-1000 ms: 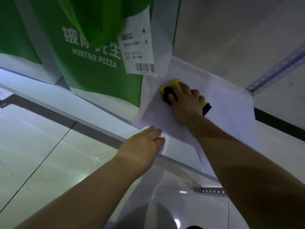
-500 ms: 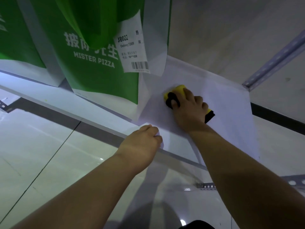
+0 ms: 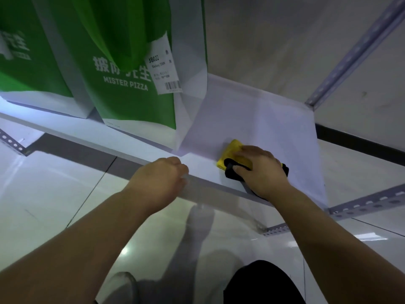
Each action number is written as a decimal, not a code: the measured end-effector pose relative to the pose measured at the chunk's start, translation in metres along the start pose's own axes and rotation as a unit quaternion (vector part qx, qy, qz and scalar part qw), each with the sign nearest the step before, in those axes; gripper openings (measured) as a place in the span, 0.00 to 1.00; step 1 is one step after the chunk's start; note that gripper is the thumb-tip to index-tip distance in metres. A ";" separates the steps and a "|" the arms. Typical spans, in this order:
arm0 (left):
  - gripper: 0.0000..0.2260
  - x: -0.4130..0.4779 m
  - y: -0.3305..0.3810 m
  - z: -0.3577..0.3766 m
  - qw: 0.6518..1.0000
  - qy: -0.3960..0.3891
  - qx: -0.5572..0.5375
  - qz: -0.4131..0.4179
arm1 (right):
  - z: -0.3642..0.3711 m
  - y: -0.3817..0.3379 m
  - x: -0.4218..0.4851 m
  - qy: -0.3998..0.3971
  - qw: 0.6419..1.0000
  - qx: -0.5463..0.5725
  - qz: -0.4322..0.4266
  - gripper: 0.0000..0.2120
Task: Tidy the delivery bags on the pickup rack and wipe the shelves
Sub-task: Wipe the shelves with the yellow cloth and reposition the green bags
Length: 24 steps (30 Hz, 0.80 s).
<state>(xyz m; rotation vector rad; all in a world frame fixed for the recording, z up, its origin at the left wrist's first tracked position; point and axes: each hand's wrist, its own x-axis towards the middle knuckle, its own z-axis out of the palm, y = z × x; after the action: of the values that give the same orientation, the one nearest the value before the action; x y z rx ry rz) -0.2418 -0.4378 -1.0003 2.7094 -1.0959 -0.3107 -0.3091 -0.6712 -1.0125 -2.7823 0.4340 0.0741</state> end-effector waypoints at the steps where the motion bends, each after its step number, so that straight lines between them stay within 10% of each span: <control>1: 0.13 -0.003 -0.004 -0.005 1.000 0.015 -0.015 -0.016 | -0.001 -0.006 0.001 0.021 0.999 0.034 0.016 0.09; 5: 0.14 -0.015 -0.026 -0.022 0.992 0.076 -0.061 -0.076 | -0.006 -0.048 -0.001 0.091 0.965 0.238 0.057 0.08; 15: 0.18 -0.010 -0.087 -0.049 0.926 0.245 -0.169 -0.233 | -0.008 -0.147 0.021 0.103 0.968 0.227 -0.007 0.30; 24: 0.32 0.006 -0.099 -0.060 0.896 0.270 -0.228 -0.270 | -0.005 -0.144 0.044 0.194 0.962 0.189 0.029 0.07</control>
<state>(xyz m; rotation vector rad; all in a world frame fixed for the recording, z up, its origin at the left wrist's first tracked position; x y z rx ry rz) -0.1561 -0.3662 -0.9697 2.3767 -0.0845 0.1068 -0.2232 -0.5554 -0.9676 -2.3986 0.5580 -0.4962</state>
